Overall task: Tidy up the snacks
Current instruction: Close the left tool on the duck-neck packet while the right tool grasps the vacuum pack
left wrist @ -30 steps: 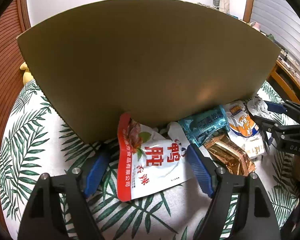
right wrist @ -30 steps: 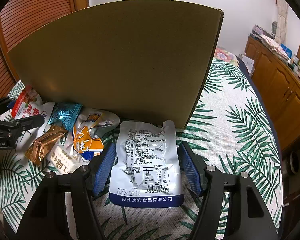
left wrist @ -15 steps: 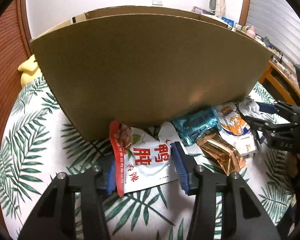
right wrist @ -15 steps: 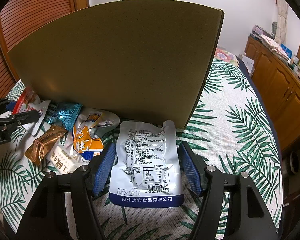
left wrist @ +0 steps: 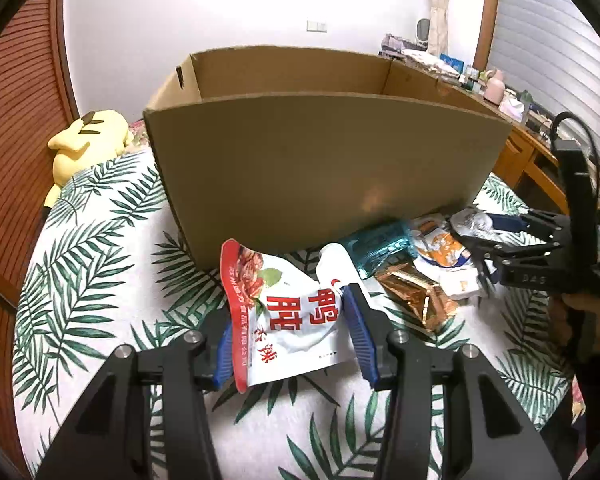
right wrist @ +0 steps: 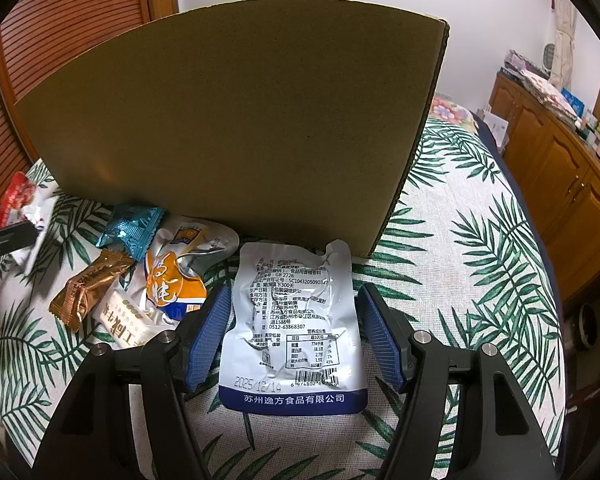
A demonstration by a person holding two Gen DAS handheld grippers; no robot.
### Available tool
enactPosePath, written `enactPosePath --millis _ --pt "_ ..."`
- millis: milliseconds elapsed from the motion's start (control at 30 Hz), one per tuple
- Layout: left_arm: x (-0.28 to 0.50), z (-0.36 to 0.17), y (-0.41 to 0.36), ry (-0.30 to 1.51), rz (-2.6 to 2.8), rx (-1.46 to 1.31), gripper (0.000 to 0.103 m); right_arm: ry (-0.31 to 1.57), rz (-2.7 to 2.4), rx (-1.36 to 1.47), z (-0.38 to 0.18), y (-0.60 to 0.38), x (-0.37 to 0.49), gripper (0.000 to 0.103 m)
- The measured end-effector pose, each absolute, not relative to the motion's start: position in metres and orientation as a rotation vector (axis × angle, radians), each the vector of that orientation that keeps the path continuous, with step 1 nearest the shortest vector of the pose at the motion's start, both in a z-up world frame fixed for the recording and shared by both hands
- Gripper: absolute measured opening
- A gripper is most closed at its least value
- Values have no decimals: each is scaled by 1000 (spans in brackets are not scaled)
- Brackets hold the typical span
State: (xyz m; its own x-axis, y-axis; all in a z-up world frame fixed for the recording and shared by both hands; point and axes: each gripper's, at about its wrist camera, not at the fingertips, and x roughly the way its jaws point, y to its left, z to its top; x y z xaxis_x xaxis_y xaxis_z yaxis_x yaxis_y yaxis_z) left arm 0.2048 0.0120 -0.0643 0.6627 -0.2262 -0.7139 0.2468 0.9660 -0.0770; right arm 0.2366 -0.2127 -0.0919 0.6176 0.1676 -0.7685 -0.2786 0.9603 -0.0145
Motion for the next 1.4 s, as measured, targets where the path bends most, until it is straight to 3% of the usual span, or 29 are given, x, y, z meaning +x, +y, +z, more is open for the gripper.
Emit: enactPosePath --millis 333,1400 --pt "179 -44 5 753 -291 8 48 875 298 -176 -88 -208 233 61" --pt "117 3 -8 633 -291 17 48 740 286 -75 -35 -235 149 61"
